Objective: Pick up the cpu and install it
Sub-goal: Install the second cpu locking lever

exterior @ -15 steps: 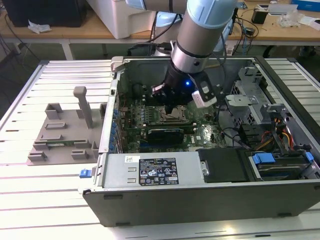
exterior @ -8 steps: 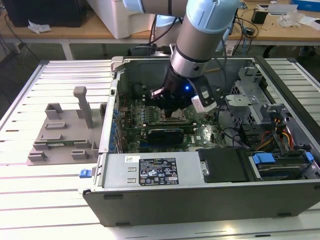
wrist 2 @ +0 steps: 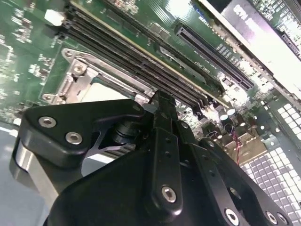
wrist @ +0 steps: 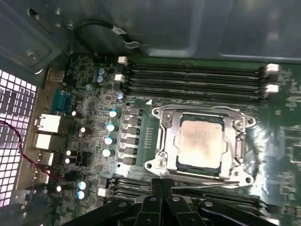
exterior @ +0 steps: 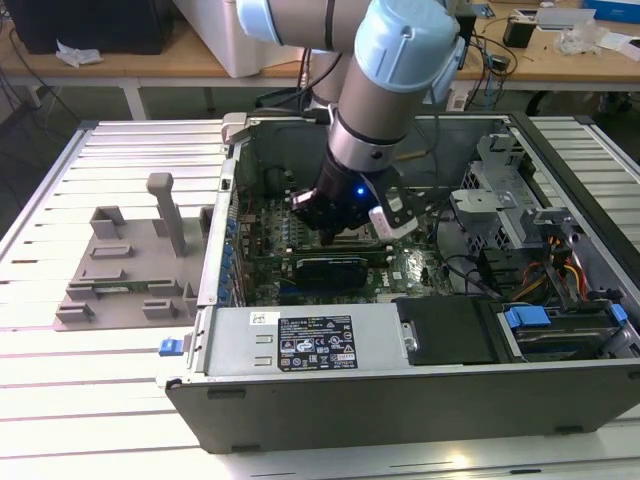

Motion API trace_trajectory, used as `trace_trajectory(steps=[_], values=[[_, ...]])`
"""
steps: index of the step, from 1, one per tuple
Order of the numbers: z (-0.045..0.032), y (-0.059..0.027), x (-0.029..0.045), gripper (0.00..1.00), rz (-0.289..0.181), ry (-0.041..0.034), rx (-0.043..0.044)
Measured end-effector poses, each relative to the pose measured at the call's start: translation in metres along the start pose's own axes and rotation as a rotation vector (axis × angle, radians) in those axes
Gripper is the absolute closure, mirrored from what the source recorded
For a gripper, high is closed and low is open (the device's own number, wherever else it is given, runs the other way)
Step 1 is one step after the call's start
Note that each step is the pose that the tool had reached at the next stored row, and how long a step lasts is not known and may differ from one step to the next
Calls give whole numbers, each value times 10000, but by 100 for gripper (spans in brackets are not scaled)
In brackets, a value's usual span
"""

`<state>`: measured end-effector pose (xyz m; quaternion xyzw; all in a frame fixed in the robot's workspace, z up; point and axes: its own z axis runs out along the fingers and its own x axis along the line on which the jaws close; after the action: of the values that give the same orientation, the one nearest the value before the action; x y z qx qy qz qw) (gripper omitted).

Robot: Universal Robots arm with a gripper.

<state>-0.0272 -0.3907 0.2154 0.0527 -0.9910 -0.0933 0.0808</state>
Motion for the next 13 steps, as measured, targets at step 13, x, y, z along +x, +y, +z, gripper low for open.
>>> trace_trajectory(steps=[13], values=[[197,-24,98,89,-247,-34,-667]])
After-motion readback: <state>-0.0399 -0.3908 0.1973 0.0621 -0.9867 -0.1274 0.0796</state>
